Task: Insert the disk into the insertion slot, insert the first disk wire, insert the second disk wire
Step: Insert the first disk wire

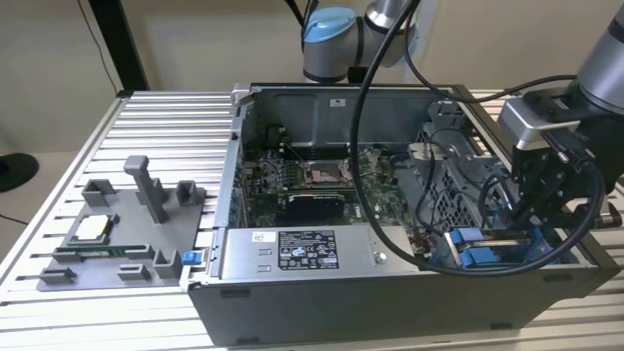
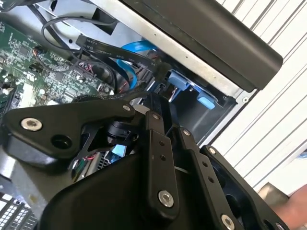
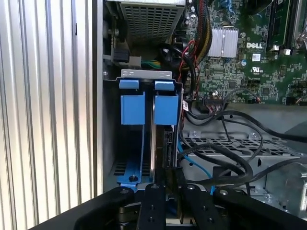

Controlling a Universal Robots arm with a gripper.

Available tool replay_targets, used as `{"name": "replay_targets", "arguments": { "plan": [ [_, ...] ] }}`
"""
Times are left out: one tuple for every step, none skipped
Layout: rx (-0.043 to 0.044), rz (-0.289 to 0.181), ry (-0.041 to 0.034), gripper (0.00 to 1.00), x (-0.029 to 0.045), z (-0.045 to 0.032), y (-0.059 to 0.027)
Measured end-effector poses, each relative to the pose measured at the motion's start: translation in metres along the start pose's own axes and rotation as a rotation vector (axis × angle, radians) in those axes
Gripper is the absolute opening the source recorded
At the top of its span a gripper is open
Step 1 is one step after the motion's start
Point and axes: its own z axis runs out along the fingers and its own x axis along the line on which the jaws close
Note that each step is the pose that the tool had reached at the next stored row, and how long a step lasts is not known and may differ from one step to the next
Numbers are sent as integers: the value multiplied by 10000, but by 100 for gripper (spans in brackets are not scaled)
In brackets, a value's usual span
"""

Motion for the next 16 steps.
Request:
{"name": "replay_targets", "arguments": {
  "plan": [
    [-1,-13,-1,0,-3,7,0],
    [-1,-23,-4,0,-5,13,-1],
    [-2,-32,-3,0,-7,18,0],
    [-2,-35,-3,0,-7,23,0],
    [-2,-36,-3,0,-7,25,0],
    [-2,-38,-1,0,-7,26,0],
    [-2,-37,-2,0,-7,29,0],
    [-2,-37,-4,0,-7,33,0],
    [-2,-38,-3,0,-6,36,1],
    [-2,-37,-3,0,-6,38,1],
    [-2,-37,-3,0,-6,40,1],
    [-2,-38,-4,0,-6,44,1],
    [-2,-38,-4,0,-5,49,1],
    [-2,-38,-4,0,-5,54,2],
    [-2,-37,-4,0,-4,61,2],
    [-2,-37,-5,0,-4,66,1]
  ]
}}
